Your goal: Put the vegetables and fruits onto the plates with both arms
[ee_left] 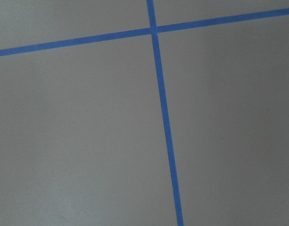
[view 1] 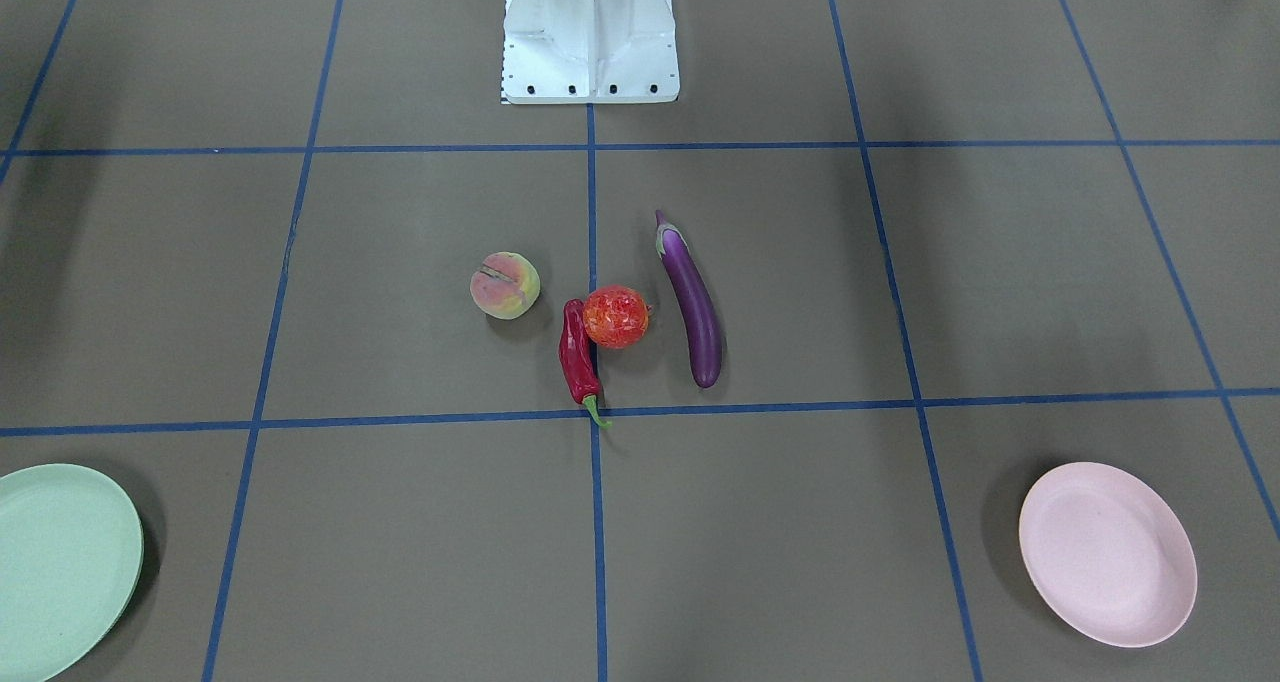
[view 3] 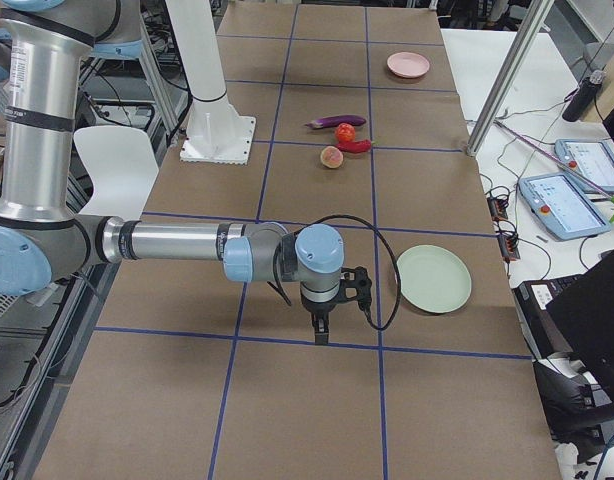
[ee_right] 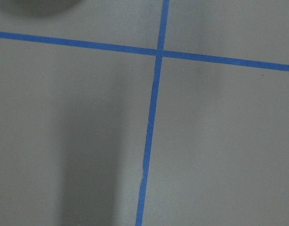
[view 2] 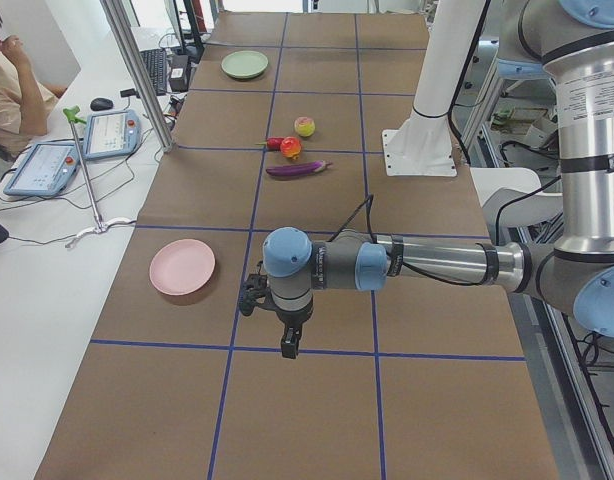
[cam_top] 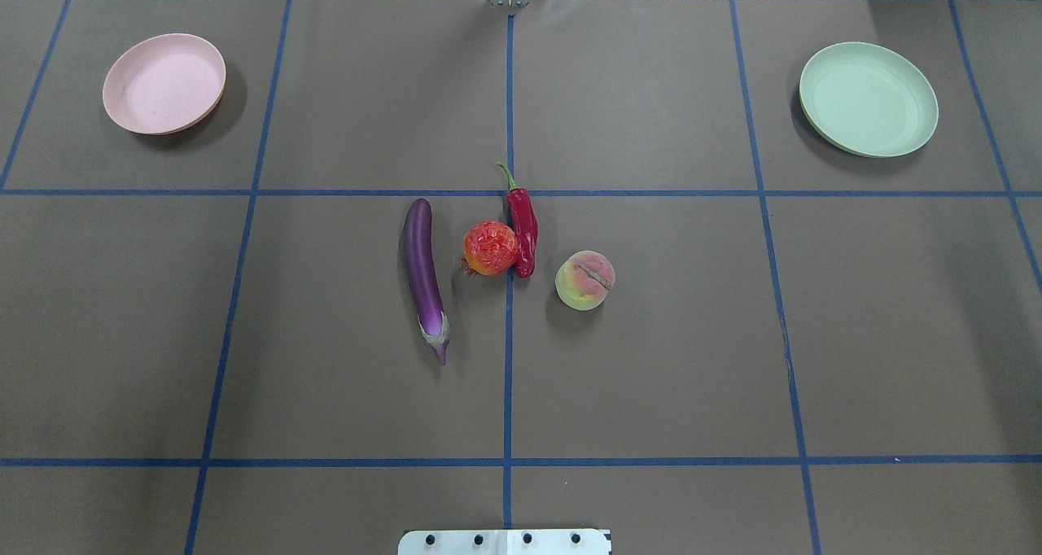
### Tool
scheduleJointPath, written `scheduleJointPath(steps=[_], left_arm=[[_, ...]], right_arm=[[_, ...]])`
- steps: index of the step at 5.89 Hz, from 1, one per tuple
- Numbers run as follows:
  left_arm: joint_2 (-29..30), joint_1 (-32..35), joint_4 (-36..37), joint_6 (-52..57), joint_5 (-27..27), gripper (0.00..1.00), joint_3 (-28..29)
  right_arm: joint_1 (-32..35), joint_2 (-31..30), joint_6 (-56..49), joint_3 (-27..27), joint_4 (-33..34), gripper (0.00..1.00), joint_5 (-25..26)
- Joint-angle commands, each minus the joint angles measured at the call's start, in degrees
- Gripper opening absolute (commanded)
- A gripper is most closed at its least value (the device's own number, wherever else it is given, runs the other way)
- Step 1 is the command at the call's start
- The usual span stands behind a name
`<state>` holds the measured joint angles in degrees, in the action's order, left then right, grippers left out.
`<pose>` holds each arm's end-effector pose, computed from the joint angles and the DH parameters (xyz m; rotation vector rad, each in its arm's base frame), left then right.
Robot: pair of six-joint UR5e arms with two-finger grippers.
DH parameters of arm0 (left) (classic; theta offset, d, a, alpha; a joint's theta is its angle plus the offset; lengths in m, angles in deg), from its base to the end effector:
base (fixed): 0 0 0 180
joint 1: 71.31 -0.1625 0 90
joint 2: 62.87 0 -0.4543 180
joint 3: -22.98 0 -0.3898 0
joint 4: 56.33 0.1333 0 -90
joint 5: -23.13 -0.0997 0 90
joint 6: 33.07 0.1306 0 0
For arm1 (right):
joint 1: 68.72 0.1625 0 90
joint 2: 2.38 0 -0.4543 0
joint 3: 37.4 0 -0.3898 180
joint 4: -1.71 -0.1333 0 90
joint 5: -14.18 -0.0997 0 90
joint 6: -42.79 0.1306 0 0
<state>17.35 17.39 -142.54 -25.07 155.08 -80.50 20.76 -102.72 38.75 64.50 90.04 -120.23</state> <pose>-0.0367 -0.4123 0.6823 0.0413 0.7318 0.1544 0.0382 -0.4133 0.6863 0.0773 -0.7732 -0.0974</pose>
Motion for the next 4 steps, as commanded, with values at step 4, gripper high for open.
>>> scheduleJointPath(steps=[4], left_arm=[[1.0,-0.1,-0.4,-0.5,-0.4,1.0,-0.8]], right_arm=[[-1.5,2.6,0.3,0.2,-7.6,1.0,-1.2]])
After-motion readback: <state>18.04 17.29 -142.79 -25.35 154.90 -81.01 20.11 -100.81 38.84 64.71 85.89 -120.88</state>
